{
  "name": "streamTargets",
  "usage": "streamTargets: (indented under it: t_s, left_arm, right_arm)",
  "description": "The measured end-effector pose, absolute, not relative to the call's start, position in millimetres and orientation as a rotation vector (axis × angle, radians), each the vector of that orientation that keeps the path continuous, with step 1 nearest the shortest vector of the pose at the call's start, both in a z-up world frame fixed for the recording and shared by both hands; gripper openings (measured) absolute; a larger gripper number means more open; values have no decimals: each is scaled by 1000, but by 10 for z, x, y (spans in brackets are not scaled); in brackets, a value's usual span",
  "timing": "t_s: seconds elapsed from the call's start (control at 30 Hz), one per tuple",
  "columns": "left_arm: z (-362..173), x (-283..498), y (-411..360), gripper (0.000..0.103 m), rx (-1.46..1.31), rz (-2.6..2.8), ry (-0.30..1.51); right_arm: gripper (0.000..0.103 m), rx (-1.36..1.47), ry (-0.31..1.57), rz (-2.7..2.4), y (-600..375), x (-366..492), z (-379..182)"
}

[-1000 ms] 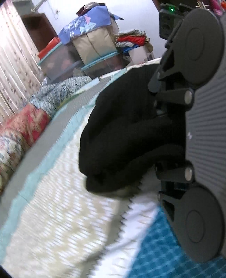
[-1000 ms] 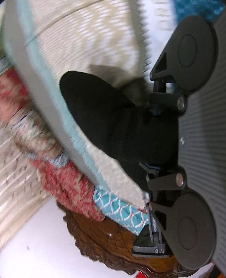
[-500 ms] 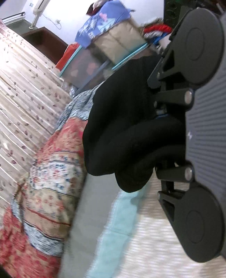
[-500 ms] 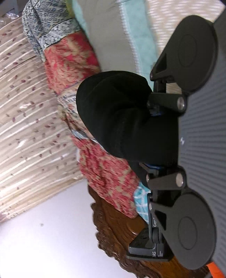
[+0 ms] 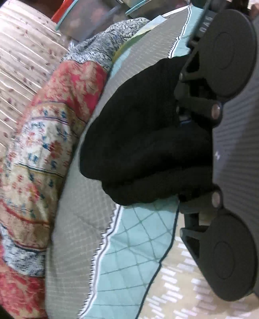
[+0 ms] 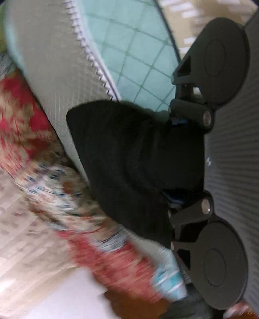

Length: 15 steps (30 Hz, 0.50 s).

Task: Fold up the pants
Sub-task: 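Place the folded pants near the pillows and open both grippers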

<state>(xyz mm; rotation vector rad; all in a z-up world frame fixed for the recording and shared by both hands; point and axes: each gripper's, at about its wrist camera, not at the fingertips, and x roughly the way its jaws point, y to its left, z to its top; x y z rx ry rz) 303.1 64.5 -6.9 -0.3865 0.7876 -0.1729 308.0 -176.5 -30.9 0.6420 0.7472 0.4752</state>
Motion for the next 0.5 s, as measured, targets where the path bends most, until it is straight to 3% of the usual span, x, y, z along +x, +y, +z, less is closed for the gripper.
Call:
streamTargets:
  t_s: [0.2,0.27,0.33,0.5]
  left_arm:
    - [190,2818,591,52,-353,-118,810]
    - [322,2561,622,61,-347,-67,784]
    - [424,2299,618,77,-326,-16,765]
    - [516,1538,510,82,-233,21,789]
  right_arm:
    - [79,524,729,349,-1790,2734,18]
    - [81,479,711,300,-1823,2503,125]
    - [84,452,701,275,-1883,2239,166]
    - [87,389,727,255,-1869,1471,171]
